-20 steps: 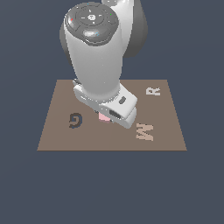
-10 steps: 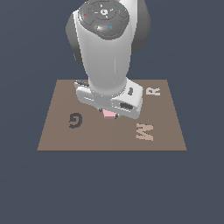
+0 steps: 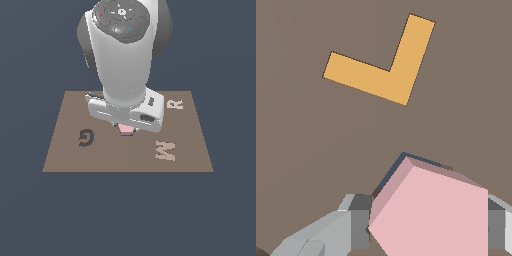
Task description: Insert a designated object into the corresponding slot on a board.
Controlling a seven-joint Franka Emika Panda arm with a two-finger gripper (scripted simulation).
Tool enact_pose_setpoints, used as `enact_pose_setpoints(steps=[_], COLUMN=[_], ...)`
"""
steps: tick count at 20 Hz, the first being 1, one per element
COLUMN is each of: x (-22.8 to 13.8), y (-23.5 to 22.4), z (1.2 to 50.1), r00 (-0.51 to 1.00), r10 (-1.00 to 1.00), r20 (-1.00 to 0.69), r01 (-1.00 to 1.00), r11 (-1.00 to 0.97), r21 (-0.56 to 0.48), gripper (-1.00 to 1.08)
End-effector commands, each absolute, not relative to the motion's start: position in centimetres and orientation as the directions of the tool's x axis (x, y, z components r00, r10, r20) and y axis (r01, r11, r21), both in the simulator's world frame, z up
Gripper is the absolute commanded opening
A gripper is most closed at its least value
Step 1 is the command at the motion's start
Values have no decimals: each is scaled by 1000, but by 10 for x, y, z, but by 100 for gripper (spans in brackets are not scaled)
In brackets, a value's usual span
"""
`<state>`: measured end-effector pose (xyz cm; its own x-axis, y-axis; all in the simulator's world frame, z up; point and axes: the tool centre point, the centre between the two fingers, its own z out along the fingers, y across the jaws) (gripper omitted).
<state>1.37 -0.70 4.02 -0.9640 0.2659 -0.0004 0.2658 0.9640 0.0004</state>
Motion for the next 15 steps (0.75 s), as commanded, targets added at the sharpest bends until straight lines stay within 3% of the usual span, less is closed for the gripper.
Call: enact_pose_setpoints(steps=[1,5,6,15], x=[14,13,13,13], y=[-7,-8,-8,-8], z=[38,31,31,31], r00=[-964,-965,-965,-965], r10=[265,262,262,262], r20=[-1,-1,-1,-1], r01=[265,262,262,262], r11=[964,965,965,965], r21=[0,0,0,0], gripper=[-100,-100,100,100])
